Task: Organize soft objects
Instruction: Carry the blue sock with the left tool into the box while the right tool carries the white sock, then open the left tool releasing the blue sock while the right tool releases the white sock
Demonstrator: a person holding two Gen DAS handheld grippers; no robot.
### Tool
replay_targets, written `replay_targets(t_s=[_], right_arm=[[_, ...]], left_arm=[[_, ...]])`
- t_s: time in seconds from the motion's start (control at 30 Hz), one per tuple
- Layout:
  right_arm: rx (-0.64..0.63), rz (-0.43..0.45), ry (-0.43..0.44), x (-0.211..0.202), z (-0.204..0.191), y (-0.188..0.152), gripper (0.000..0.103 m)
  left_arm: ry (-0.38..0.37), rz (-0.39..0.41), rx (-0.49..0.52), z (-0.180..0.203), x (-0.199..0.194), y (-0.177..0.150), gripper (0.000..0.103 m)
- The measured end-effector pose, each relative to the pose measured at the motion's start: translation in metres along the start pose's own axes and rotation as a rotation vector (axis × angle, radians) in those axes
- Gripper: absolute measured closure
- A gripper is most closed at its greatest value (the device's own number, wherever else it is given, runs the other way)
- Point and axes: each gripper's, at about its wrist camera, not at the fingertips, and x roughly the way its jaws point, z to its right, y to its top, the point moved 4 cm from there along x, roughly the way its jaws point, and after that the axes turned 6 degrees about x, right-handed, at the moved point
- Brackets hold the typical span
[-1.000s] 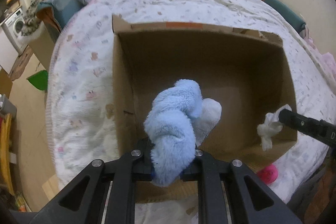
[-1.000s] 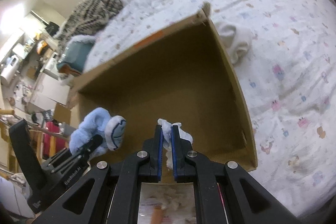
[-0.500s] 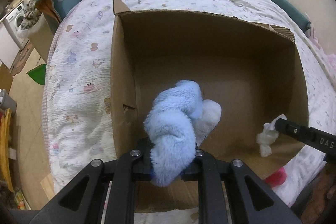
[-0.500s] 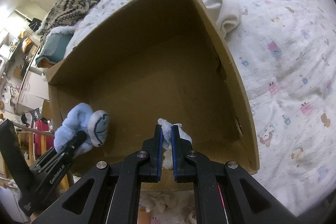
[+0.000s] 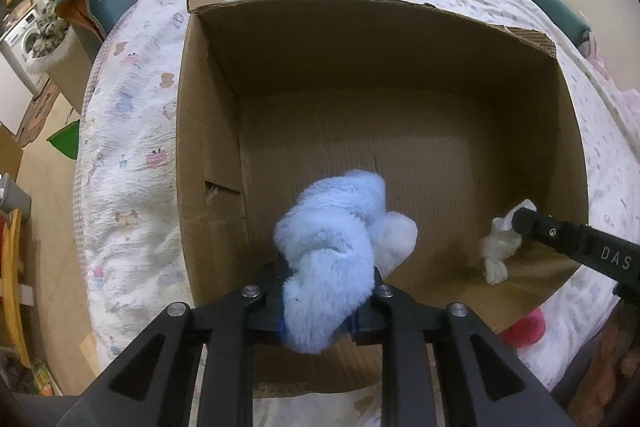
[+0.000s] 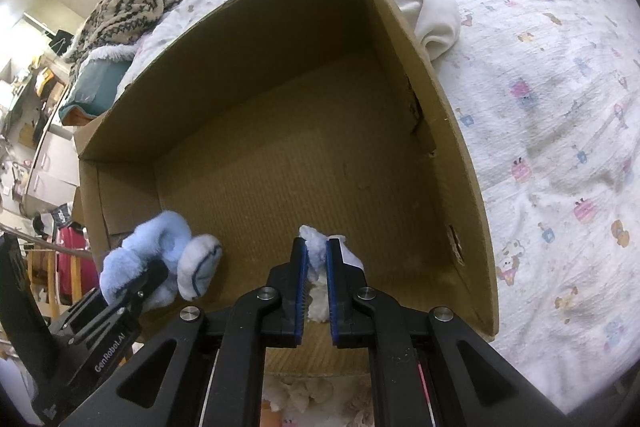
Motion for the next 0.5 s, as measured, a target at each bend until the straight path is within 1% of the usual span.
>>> replay_targets(t_s=[0.03,0.13,0.17,0.2,0.23,0.27,0.3,0.37,0.43,0.5], right_arm=[[0.001,0.002,0.001,0.0,0.0,0.0,0.094],[-0.003,0.007,-0.003,-0.001,0.0,-0.001,0.094],[-0.002,0.008,-0.002,-0.002,0.001,-0.002,0.094],[-0.001,0.008,-0.002,-0.002,0.001,-0.002,0.094],[0.0,0.009,-0.001,-0.002,0.001,-0.002,0.093],[0.0,0.011,0.001,-0.003,0.001,-0.002,0.093],[-0.001,0.015,0.002,-0.003,0.001,-0.002,0.093],[-0.006,0.021,0.0,-0.005,0.001,-0.003,0.092],[-0.007,0.026,0.003,-0.006,0.001,-0.003,0.089],[-0.003,0.027,0.008,-0.007,0.001,-0.002,0.081]], left_arm=[[-0.001,0.0,0.001,0.0,0.0,0.0,0.081],[0.005,0.008,0.007,0.001,-0.002,0.0,0.074],[0.005,0.011,0.008,0.001,-0.003,0.0,0.069],[0.005,0.016,0.009,0.002,-0.004,0.0,0.062],[0.005,0.023,0.01,0.002,-0.006,0.0,0.058],[0.006,0.029,0.009,0.0,-0.007,0.001,0.051],[0.005,0.036,0.01,0.001,-0.008,0.002,0.048],[-0.002,0.042,0.011,0.001,-0.011,0.003,0.043],[-0.006,0.04,0.014,0.002,-0.012,0.003,0.042],[-0.003,0.046,0.013,0.003,-0.014,0.003,0.042]])
